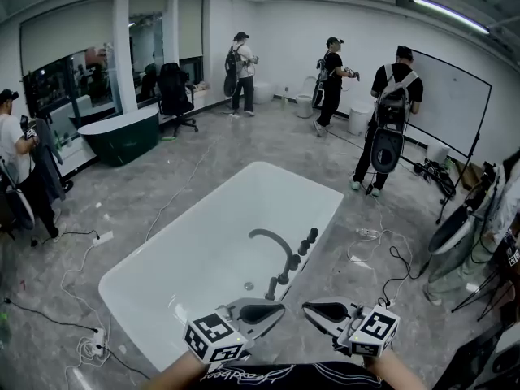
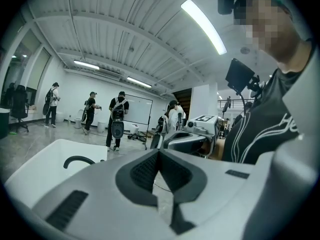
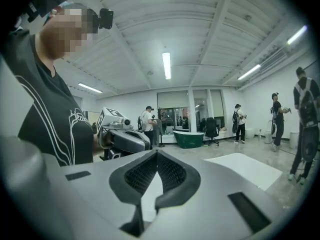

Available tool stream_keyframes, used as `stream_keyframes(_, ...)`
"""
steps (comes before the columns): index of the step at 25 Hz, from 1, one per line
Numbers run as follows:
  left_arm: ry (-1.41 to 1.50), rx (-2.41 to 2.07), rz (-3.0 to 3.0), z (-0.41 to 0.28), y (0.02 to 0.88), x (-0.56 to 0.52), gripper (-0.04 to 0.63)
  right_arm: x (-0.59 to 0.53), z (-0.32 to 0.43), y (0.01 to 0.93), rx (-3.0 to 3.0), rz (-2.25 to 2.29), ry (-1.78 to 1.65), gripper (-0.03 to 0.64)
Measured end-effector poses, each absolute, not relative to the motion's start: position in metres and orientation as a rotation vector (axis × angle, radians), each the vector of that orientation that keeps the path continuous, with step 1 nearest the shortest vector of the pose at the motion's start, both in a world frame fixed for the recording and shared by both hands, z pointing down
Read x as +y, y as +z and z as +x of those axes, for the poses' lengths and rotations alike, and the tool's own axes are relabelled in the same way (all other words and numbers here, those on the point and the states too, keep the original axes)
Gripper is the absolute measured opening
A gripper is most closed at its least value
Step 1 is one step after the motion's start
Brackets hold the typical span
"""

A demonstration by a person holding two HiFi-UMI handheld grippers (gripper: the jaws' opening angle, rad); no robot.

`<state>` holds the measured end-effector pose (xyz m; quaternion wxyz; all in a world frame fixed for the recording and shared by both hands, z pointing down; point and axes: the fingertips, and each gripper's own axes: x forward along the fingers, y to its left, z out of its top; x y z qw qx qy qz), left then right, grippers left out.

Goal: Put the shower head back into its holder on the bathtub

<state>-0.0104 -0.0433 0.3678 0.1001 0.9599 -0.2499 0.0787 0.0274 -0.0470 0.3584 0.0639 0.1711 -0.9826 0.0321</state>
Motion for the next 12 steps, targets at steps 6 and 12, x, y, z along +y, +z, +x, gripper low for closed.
stream_keyframes(6, 0.227, -0.764, 2.821, -0.002, 0.359, -0.057, 0.005, -0.062, 0.029, 0.348, -3.022, 0.478, 0.173, 0.014)
stream_keyframes(12, 0.231, -0.780, 2.809, 0.010, 0.354, -0.067, 0.005, -0.075, 0.038, 0.348, -3.002, 0.441, 0.174, 0.014)
